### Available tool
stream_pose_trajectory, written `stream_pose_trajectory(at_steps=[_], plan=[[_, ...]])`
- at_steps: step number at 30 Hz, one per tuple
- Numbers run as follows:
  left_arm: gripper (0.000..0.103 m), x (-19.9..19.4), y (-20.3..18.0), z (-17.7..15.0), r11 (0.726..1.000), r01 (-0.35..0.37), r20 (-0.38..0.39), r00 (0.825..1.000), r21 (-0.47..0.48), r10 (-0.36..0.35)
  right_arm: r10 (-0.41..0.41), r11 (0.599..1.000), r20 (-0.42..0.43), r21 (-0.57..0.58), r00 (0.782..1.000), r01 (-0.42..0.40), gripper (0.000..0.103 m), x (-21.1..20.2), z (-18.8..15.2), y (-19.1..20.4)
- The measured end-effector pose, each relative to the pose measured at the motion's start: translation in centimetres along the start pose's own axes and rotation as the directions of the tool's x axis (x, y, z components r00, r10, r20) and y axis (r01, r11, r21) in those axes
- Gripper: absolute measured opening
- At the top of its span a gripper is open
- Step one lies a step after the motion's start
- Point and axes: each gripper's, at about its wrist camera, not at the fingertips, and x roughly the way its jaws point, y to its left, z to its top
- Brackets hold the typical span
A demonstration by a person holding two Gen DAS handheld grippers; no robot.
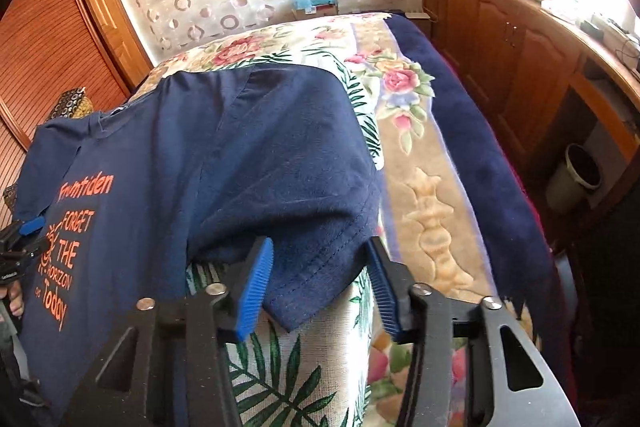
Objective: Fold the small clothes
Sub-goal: 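Move the right tool to the shirt's other side edge and close it, then fold the held side over toward the center, open the right tool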
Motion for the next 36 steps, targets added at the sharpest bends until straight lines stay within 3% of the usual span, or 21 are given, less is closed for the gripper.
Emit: stream_pose_trajectory(at_steps=[3,5,7,16,20,25,32,36], plan=[[0.084,0.2,0.2,0.1,1.0,0.001,-0.005,1.0,-0.003,-0.001,-0.005,1.0,0.008,-0.014,1.0,0.005,0.028,0.2,0.2,0.0],[0.086,0.4,0.3,0.2,1.0,-0.003,-0.008,1.0,-0.002,0.003,-0.044,0.998,0.026,-0.041,0.999,0.045,0.013,0.3,0.2,0.2],[0.087,0.4,0.4,0.1,1.0,-0.004,-0.01,1.0,-0.005,0.004,-0.048,0.997,0.045,-0.052,0.998,0.05,0.006,-0.1,0.1,0.2],[0.091,0.6,0.5,0.2,1.0,-0.013,-0.015,1.0,-0.011,0.012,-0.054,0.988,0.196,-0.13,0.979,0.081,0.005,-3.6,0.7,3.1],[0.091,0.7,0.5,0.3,1.0,-0.013,-0.015,1.0,-0.011,0.013,-0.045,0.983,0.21,-0.167,0.977,0.081,0.005,-4.0,0.5,4.6],[0.101,1.1,0.5,0.4,1.0,-0.009,-0.03,1.0,-0.012,0.009,-0.021,0.98,0.225,-0.189,0.974,0.065,0.005,-3.8,0.6,5.6],[0.102,1.2,0.4,0.4,1.0,-0.009,-0.033,0.999,-0.01,0.009,0.069,0.961,0.251,-0.275,0.965,0.003,0.005,-3.8,1.4,8.3],[0.103,1.2,0.4,0.4,1.0,-0.01,-0.033,0.999,-0.01,0.01,0.13,0.939,0.202,-0.34,0.971,-0.055,0.005,-2.5,0.5,10.2]])
